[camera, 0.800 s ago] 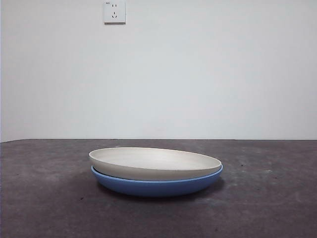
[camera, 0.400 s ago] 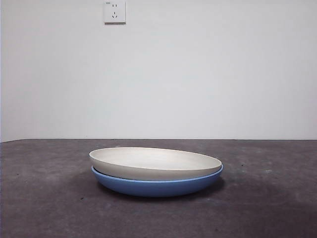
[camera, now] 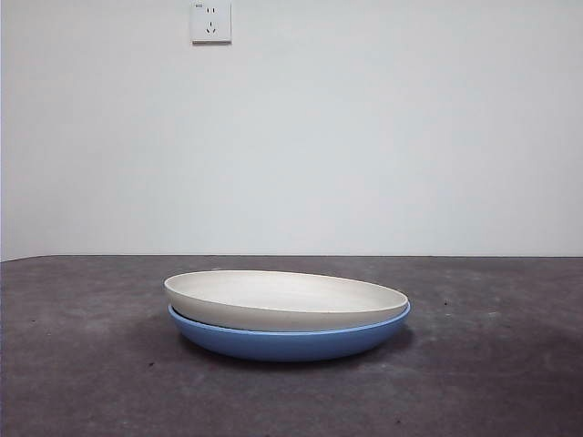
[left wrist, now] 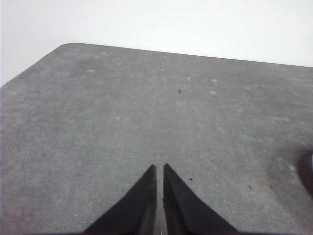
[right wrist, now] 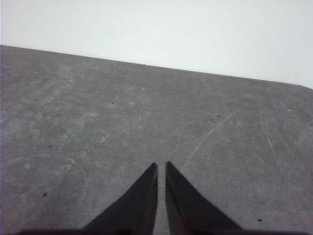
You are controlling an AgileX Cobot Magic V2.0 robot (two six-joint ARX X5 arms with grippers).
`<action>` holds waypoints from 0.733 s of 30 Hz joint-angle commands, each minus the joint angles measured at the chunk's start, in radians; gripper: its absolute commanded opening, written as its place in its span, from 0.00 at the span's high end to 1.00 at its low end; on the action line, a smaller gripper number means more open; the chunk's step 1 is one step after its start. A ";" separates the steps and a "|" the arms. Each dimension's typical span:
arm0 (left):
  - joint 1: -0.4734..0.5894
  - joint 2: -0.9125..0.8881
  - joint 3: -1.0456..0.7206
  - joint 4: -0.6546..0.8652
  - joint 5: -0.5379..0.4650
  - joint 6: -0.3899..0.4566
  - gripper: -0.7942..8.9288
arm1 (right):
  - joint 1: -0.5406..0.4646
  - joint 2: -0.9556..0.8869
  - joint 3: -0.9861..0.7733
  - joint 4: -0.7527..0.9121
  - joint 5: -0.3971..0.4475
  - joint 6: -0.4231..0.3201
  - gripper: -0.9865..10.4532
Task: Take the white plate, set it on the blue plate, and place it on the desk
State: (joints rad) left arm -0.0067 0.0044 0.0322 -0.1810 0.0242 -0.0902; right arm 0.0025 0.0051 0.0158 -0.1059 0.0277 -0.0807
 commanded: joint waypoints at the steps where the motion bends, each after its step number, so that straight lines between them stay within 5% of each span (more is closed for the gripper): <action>1: 0.001 -0.001 -0.021 -0.006 -0.002 0.010 0.89 | 0.012 -0.002 -0.005 -0.020 0.027 0.014 0.89; 22: 0.001 -0.001 -0.021 -0.006 -0.002 0.010 0.89 | 0.028 -0.002 -0.005 -0.050 0.026 0.020 0.89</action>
State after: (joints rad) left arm -0.0067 0.0044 0.0322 -0.1810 0.0242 -0.0902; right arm 0.0273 0.0051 0.0162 -0.1623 0.0528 -0.0738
